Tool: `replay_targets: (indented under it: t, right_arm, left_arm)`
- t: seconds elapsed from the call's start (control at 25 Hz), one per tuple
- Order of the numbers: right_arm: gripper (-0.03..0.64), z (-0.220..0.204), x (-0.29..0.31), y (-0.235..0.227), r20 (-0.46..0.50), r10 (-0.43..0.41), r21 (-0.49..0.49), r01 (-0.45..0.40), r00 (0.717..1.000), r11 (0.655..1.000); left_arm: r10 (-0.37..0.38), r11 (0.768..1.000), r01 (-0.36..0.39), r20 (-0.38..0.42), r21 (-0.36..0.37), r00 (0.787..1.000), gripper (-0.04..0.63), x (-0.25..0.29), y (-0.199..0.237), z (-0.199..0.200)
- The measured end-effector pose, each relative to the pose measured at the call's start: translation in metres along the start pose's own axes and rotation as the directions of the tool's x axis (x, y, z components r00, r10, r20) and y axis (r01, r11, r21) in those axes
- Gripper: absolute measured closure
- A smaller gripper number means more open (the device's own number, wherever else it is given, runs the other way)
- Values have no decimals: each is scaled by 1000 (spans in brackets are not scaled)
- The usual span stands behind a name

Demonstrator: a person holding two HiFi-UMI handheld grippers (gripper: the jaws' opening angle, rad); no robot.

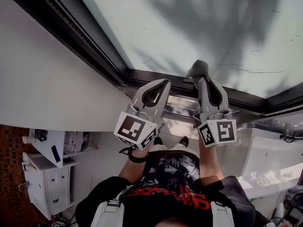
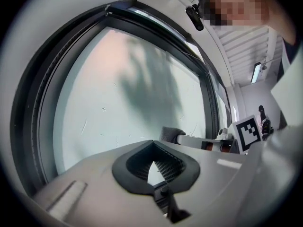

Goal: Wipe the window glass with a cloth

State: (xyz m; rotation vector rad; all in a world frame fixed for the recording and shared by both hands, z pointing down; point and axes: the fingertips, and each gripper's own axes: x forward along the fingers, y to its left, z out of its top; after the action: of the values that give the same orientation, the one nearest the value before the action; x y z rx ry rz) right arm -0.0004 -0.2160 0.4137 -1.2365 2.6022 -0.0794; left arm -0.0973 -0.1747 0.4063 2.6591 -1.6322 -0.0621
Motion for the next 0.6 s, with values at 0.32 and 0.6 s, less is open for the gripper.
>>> replay_targets:
  t: [0.32, 0.6]
  right_arm:
    - [601, 5, 1, 24, 0, 6, -42, -6, 1000, 999]
    - [601, 8, -7, 22, 0, -20, -56, 20, 1000, 998]
  left_arm:
    - [-31, 999, 31, 14, -18, 999, 615, 0, 8, 1]
    - [-80, 996, 80, 9, -29, 997, 615, 5, -1, -3]
